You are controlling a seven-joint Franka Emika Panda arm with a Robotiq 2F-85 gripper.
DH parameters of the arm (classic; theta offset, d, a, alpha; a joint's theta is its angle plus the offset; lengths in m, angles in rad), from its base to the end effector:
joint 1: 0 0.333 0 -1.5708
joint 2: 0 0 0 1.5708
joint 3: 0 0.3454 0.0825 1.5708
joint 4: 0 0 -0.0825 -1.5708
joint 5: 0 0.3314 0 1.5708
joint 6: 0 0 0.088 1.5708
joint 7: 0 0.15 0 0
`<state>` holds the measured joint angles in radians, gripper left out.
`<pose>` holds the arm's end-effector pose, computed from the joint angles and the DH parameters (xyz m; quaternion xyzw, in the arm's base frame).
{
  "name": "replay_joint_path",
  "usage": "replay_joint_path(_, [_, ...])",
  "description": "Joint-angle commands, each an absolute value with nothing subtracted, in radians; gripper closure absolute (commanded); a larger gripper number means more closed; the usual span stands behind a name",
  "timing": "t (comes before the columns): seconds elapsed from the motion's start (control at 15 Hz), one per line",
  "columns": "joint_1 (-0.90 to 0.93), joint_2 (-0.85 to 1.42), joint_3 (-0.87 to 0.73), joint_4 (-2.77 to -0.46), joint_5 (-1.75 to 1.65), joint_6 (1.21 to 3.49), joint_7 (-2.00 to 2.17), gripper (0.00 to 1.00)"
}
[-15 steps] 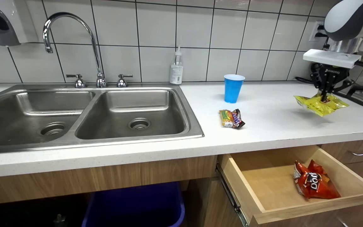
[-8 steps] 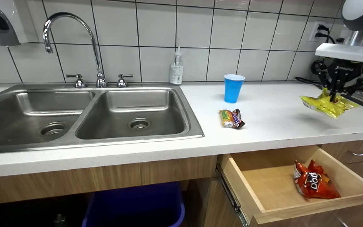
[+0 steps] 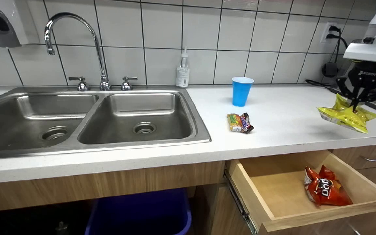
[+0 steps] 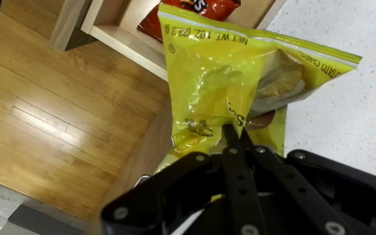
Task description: Put the red and yellow packets in the open drawer, then close the drawer
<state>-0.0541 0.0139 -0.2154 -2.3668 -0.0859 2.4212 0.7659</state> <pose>0.4520 -0.1277 0.3480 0.8836 -0.4667 0.0272 0.0245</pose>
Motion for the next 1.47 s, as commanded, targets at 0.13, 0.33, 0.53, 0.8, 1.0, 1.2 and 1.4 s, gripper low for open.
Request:
replay_joint_path(0.13, [-0.075, -0.117, -0.154, -2.504, -0.088, 2.409, 0.662, 1.00])
replay_joint_path(0.33, [-0.072, -0.150, -0.123, -2.555, -0.084, 2.412, 0.629, 1.00])
replay_joint_path(0.53, [-0.067, -0.169, -0.088, -2.600, -0.090, 2.422, 0.614, 1.00])
replay_joint_path(0.8, [-0.058, -0.181, -0.039, -2.652, -0.095, 2.433, 0.606, 1.00])
replay_joint_path(1.0, [-0.051, -0.177, -0.006, -2.680, -0.099, 2.444, 0.609, 1.00])
replay_joint_path(1.2, [-0.040, -0.166, 0.024, -2.693, -0.103, 2.457, 0.618, 1.00])
replay_joint_path(1.4, [-0.026, -0.150, 0.051, -2.701, -0.110, 2.476, 0.630, 1.00])
